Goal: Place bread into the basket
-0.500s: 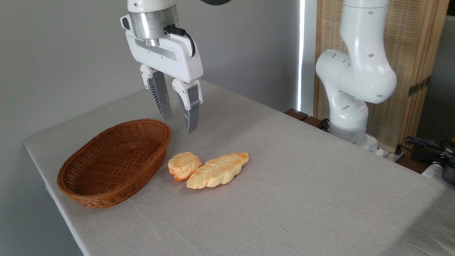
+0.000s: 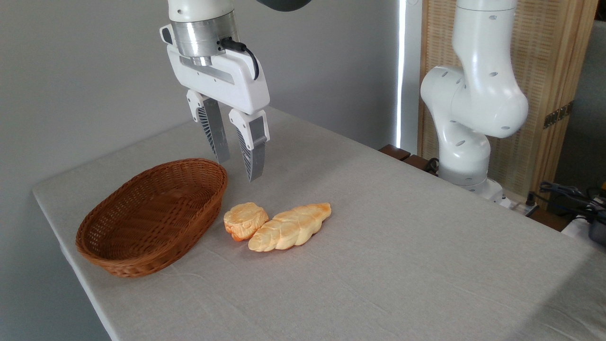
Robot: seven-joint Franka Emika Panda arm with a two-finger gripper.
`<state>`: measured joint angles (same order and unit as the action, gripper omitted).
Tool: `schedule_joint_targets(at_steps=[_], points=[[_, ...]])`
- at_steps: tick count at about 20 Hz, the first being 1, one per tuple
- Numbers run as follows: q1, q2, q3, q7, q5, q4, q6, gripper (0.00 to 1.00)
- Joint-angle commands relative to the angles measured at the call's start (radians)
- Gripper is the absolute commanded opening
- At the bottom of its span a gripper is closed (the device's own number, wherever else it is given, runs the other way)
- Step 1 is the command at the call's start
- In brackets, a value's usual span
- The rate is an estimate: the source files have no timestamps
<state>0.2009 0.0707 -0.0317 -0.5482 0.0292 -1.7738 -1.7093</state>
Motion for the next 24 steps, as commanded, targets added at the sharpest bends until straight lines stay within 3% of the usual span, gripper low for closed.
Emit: schedule_joint_targets(at_steps=[1,12,24], points=[[-0.003,-0.008,-0.001,-0.022,0.015,0.017,0.016,1.00],[0.005,-0.014,0.006,-0.030,0.017,-0.015,-0.036,1.00],[0.043,0.015,0.006,-0.438,0.009,-0.223,-0.183,1.00]])
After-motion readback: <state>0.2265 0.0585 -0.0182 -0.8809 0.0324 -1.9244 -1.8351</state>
